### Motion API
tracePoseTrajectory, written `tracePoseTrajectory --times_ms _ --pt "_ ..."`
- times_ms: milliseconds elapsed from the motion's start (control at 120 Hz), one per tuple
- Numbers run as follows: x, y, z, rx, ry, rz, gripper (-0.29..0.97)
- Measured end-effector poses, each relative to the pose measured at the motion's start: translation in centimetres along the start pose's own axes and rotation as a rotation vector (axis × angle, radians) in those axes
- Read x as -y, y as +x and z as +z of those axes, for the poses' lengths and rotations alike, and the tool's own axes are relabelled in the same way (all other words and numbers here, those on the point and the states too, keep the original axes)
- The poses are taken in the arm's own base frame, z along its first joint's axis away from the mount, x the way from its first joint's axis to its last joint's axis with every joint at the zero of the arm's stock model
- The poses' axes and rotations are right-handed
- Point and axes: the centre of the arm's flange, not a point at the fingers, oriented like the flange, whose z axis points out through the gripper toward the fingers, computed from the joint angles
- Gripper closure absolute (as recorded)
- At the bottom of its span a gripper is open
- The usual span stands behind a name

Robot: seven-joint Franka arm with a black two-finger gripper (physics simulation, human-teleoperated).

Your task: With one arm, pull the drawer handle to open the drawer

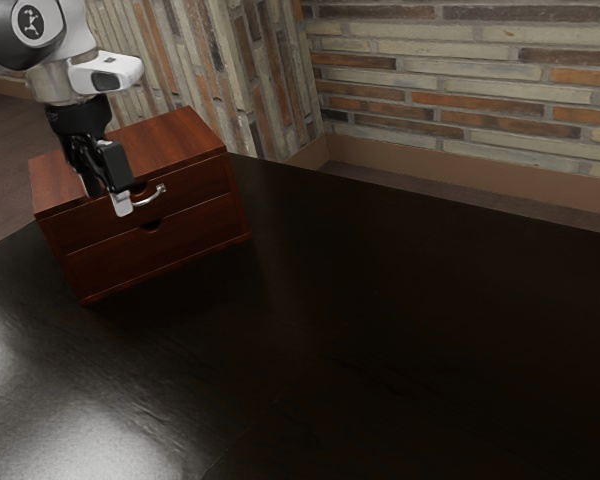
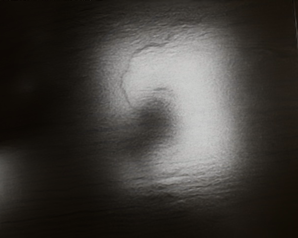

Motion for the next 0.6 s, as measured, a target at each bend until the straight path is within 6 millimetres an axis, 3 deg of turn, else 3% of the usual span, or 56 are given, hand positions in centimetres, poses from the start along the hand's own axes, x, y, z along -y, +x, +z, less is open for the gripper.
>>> tracePoseTrajectory --times_ms 283,300,325,367,400,467,600 --pt "0.0 0.0 -0.3 -0.007 0.004 0.035 0.00" --pt "-0.3 -0.4 -1.0 -0.020 0.013 0.040 0.00" --pt "-1.5 -2.0 -3.8 -0.066 0.040 0.055 0.00" --pt "-4.7 -5.1 -8.7 -0.164 0.074 0.106 0.00" --pt "-6.9 -6.0 -10.5 -0.205 0.076 0.151 0.00" --pt "-9.6 -4.3 -8.9 -0.176 0.044 0.229 0.00" --pt "-12.9 1.7 0.3 -0.045 0.052 0.381 0.00"
